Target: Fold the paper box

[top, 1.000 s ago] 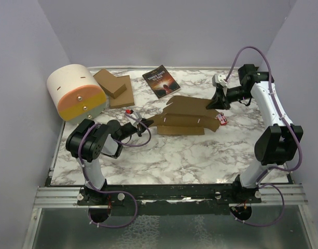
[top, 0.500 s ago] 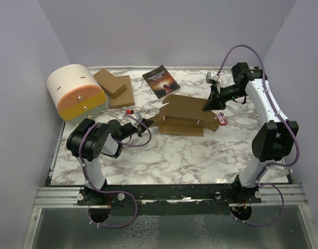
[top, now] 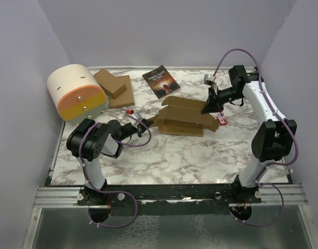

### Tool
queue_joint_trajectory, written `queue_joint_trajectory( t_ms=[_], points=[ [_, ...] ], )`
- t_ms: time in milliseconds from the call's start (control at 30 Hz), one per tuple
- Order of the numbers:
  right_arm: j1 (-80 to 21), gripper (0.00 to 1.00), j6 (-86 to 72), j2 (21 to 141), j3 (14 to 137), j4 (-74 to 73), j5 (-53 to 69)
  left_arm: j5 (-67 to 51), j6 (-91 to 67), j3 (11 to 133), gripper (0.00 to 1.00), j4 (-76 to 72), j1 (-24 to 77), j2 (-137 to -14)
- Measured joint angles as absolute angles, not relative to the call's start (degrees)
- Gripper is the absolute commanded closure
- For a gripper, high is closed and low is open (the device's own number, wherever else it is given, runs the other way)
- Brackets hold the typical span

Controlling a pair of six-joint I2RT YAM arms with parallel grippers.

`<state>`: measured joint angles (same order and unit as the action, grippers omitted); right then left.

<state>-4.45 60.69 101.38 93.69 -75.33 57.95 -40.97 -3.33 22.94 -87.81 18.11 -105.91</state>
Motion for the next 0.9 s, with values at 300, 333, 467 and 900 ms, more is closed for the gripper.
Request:
queue_joint_trajectory(
  t_ms=[300,333,467,900],
  points=[
    [-5.3,0.99,56.2,101.0,88.7,-69.9,58.0,-40.9,-6.1,21.1,0.99,-87.9,18.1,-105.9],
    [-5.3,0.99,55.6,100.8,88.0,-68.9,58.1,-40.9,-6.4,20.8,0.98,-87.9,18.2,-105.9],
    [-5.6,0.99,53.8,100.0,86.6,-66.5,58.2,-40.9,-7.0,20.1,0.96,-87.9,18.7,-105.9],
    [-5.6,0.99,52.0,97.7,86.8,-64.4,58.1,-38.3,-7.9,19.7,0.93,-87.4,19.3,-101.6]
  ],
)
